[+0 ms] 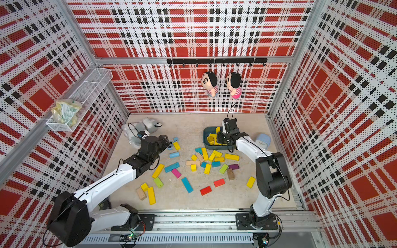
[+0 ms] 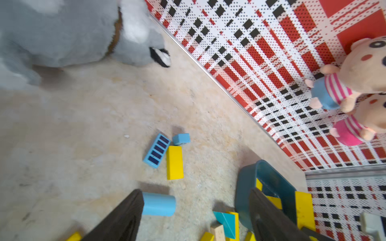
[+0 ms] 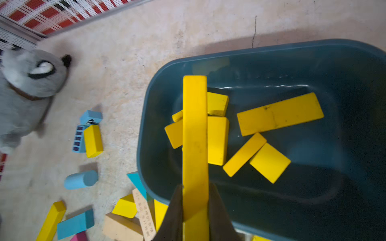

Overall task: Pick out the yellow building blocks
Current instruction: Place the building block in the storage box.

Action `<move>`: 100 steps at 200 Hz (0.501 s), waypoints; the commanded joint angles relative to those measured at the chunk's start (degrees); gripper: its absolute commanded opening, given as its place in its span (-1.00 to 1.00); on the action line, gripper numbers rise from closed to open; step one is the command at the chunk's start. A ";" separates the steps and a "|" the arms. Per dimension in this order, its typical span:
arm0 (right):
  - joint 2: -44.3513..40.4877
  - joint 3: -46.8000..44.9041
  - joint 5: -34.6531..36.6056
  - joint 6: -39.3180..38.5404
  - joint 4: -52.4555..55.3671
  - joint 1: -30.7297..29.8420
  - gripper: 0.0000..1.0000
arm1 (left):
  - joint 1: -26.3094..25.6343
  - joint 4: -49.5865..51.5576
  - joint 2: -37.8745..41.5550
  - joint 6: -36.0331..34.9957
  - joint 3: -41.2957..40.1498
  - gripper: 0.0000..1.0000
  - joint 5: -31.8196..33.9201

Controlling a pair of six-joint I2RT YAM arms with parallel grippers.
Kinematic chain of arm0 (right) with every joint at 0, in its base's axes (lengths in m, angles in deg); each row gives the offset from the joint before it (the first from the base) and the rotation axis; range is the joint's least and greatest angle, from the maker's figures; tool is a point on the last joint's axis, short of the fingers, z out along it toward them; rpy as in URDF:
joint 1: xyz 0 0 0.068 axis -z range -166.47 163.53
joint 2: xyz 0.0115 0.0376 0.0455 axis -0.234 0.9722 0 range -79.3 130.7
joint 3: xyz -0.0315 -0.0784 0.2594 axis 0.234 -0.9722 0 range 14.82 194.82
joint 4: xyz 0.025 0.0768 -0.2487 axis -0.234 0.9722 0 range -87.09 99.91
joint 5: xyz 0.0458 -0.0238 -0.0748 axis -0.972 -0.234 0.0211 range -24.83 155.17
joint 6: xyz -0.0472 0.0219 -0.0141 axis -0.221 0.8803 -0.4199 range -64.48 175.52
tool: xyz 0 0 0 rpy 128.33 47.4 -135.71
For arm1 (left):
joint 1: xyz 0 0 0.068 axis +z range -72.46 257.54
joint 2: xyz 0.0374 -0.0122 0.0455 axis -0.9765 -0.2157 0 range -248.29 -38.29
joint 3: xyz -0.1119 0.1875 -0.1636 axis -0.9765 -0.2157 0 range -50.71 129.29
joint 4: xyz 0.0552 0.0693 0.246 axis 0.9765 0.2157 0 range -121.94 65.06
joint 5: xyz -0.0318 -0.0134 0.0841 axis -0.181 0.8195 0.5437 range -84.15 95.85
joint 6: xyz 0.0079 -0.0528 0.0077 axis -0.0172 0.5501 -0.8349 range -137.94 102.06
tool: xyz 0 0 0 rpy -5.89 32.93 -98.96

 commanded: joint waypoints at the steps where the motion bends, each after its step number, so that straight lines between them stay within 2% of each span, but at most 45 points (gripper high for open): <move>1: 3.73 4.04 5.96 -3.50 7.22 -0.31 -0.85 | 1.46 3.40 2.63 -5.73 -0.70 0.62 2.06; 38: 10.51 11.36 10.24 -4.88 13.13 -0.22 -0.83 | 3.24 6.76 4.37 -6.60 -2.11 0.61 0.67; 59: 12.04 11.57 10.73 -4.99 13.25 -0.22 -0.78 | 3.25 8.23 4.57 -5.18 -2.91 0.59 0.39; 100: 13.33 11.58 9.23 -4.21 12.19 -0.14 -0.35 | 3.65 13.51 4.07 -1.79 -4.82 0.59 -0.15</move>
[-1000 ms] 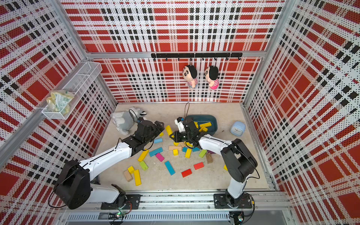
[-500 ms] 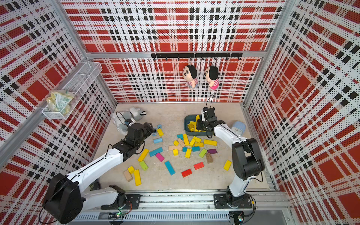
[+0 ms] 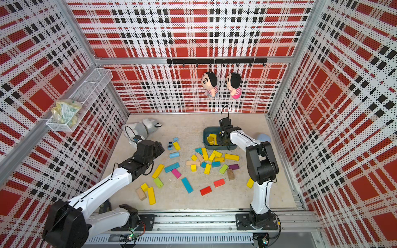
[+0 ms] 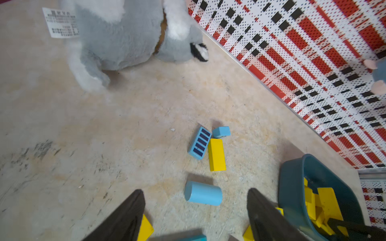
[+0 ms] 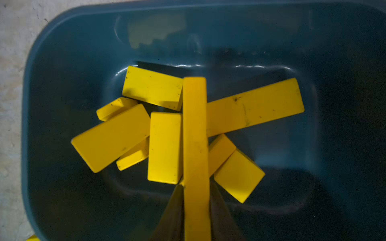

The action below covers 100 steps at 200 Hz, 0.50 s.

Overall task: Pick out the yellow building blocks
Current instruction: Place the building block in the storage box.

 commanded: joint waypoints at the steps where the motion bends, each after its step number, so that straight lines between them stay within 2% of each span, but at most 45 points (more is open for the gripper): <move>1: 1.03 0.98 0.20 0.13 0.30 -0.15 -0.34 | 0.76 5.20 0.26 1.86 -1.62 0.59 -0.75; 30: 0.78 0.97 -0.50 0.23 -0.47 -0.11 -0.10 | 0.96 9.63 1.07 1.86 -3.06 0.59 -1.67; 59: -2.42 -0.96 -0.84 0.82 -2.46 -0.13 -0.05 | 1.90 14.01 2.35 0.13 -5.26 0.61 -1.89; 100: -11.53 -8.93 -4.27 2.64 -10.19 -0.15 0.02 | 3.37 17.87 2.09 -2.22 -7.25 0.63 -5.01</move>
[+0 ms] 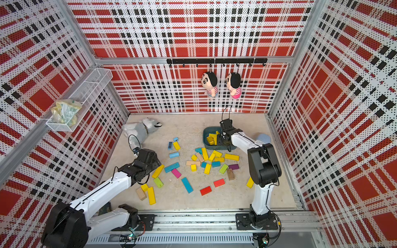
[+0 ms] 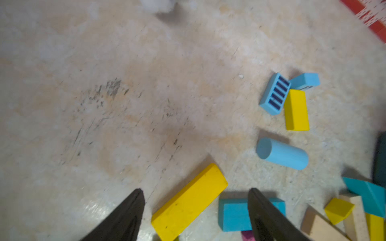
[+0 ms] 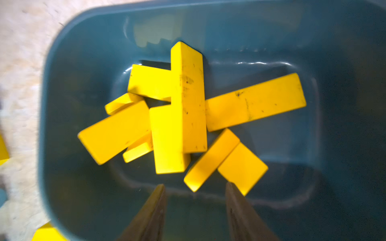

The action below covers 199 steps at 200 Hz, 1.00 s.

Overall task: Pick out the yellow building blocks
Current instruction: Place the building block in the storage box.

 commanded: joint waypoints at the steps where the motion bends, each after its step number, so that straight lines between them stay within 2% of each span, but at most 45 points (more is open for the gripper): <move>1: -6.70 -3.15 -2.57 1.64 -5.87 -0.15 0.02 | 1.29 3.91 0.28 -2.11 -1.18 0.63 -2.67; 48: -12.43 -9.06 -4.02 3.10 -8.05 -0.32 0.03 | 1.75 2.97 -7.11 -6.60 0.64 0.61 -7.09; 125: -15.44 -11.25 -2.79 3.91 -8.59 -0.27 0.03 | 1.57 0.95 -16.52 -10.54 4.10 0.62 -9.53; 167: -15.17 -10.58 -3.04 3.88 -8.23 -0.28 0.04 | 2.01 -0.71 -21.48 -12.69 6.22 0.39 -11.09; 199: -14.24 -9.31 -4.56 2.59 -6.68 -0.33 0.04 | 2.27 -0.73 -23.63 -12.32 7.49 0.13 -9.43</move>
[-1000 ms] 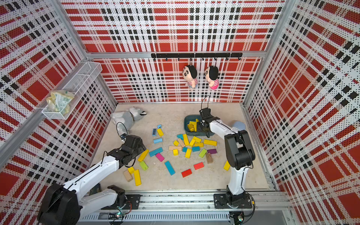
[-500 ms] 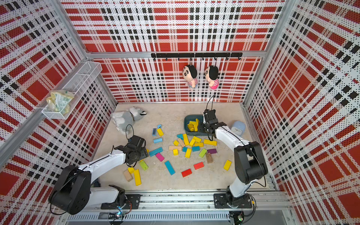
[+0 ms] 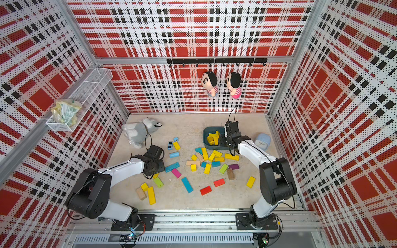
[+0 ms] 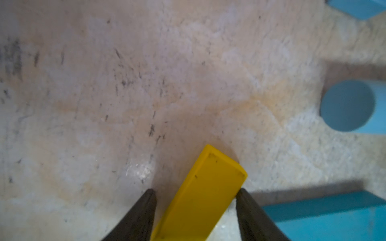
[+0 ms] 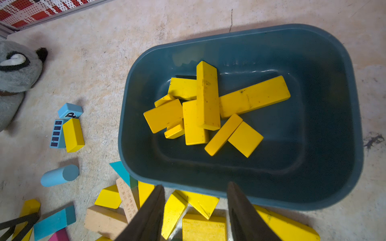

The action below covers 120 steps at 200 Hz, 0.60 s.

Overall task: Pick out the yellow building blocks
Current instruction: Place the building block in the storage box, then pick up the building block from the center of the board.

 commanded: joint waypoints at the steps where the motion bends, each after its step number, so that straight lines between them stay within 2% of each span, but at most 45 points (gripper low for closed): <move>1: -0.69 1.85 -0.97 -0.80 0.72 -0.33 0.04 | 0.68 -0.85 -1.88 -0.44 0.84 0.12 -0.27; 80: -1.19 1.21 -1.68 -1.20 1.53 -0.26 0.03 | 2.12 -1.49 -4.35 -0.44 2.11 -0.55 0.93; 103: -1.12 1.64 -2.74 -1.81 1.74 -0.33 0.03 | 2.30 -1.30 -1.89 0.33 3.40 -0.78 2.97; 120: -1.11 2.34 -6.25 -2.30 1.45 -0.64 0.02 | 2.10 -1.69 1.26 1.16 4.82 -0.92 3.83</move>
